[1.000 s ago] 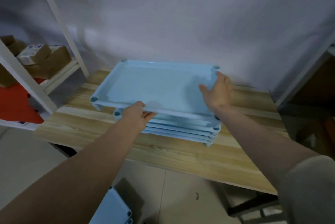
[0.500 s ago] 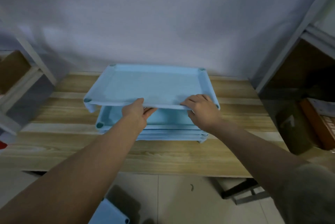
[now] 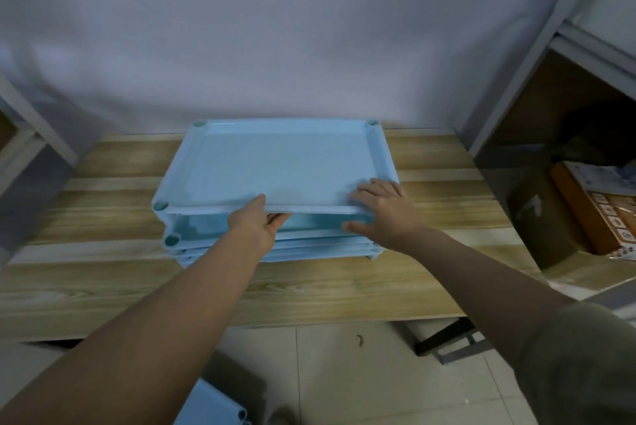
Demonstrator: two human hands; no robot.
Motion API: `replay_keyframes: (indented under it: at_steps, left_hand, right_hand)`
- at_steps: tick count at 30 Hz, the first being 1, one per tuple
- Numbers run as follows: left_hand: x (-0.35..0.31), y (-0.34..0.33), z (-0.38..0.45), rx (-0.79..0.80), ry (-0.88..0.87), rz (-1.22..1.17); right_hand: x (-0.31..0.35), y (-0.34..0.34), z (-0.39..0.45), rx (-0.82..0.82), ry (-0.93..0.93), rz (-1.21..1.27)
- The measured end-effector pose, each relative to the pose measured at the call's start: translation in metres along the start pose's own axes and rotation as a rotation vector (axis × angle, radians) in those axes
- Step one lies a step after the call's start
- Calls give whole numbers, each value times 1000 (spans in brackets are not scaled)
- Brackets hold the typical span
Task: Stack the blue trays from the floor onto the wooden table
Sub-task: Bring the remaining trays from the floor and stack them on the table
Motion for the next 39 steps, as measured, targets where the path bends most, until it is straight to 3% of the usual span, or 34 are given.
replay_keyframes:
  at_steps: [6, 9, 16, 33, 35, 38, 39]
  left_hand:
    - [-5, -5, 2, -35, -16, 23]
    - [-5, -7, 1, -48, -18, 32]
    - [3, -5, -2, -53, 12, 22]
    - [15, 11, -9, -31, 70, -13]
    - [14, 15, -9, -22, 66, -6]
    - [9, 25, -9, -8, 60, 24]
    - [8, 30, -9, -7, 54, 51]
  right_hand:
    - [-12, 17, 2, -344, -467, 452]
    - [-16, 22, 3, -340, -638, 877]
    - [-25, 21, 5, -310, -744, 1038]
    - [-26, 5, 4, -310, -721, 998]
    - [-22, 5, 5, -310, -707, 869]
    - [-7, 7, 8, -302, -603, 309]
    - [3, 7, 9, -317, -520, 224]
Point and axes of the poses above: each hand's wrist, its own z-axis towards the middle knuckle, its own y-axis out of the back of the hand, x = y × z, the point moved 1 cm from there along z, towards the middle knuckle, and after that the axes turned 12 degrees about z, right-handed, at the moved point
